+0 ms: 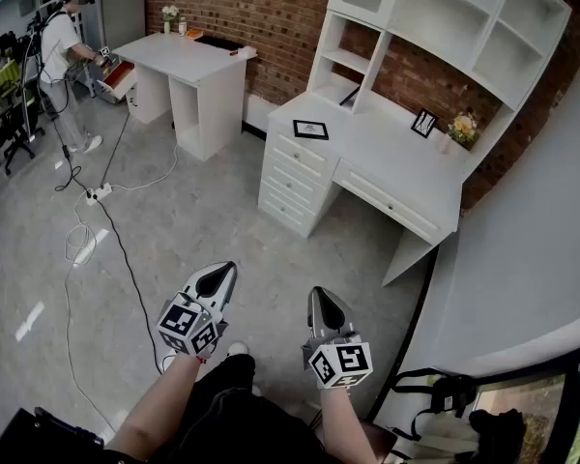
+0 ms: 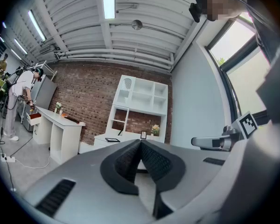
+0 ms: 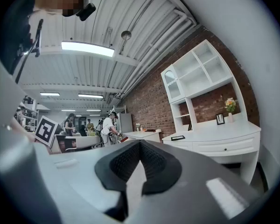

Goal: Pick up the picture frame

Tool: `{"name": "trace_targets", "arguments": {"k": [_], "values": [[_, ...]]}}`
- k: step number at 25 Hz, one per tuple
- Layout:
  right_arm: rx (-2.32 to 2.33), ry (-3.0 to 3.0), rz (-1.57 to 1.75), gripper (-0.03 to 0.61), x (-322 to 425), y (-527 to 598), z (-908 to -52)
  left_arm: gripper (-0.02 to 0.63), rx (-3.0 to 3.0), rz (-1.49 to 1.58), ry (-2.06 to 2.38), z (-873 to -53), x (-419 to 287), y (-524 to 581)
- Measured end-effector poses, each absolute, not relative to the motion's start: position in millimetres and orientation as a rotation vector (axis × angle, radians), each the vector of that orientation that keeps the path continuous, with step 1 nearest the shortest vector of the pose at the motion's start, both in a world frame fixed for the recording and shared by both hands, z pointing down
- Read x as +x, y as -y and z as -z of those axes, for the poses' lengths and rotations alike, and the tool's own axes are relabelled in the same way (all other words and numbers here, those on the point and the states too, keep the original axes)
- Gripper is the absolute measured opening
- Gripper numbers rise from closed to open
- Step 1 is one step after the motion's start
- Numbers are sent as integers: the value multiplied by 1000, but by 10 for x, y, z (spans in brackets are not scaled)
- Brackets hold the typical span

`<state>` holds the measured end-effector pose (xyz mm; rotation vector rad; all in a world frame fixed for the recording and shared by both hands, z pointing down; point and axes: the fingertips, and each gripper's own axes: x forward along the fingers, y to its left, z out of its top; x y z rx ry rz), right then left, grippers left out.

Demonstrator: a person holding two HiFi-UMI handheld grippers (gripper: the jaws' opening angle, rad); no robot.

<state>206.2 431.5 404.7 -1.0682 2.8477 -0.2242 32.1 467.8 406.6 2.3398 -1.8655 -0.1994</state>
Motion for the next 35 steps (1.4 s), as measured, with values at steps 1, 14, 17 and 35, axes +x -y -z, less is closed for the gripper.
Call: {"name": "trace_targets", "arguments": {"k": [1,14,17,35], "values": [[-1069,-2847,230,3,2058,-4272,-4060,2,2337,199,1867,-4081,319,-4639],[-1115,-2853,293,3,1995,-3398,-4256,2,2319,171,1826,-4259,246,-3769],[-1133,-2852,315,3,1962,-3148,-4288,2,2310,164,1817,-4277,172,-3517],[-1221,-2825,373,3,1642,-1710,-4376,2,2306,212,1770,-4374,-283,-2058]]}}
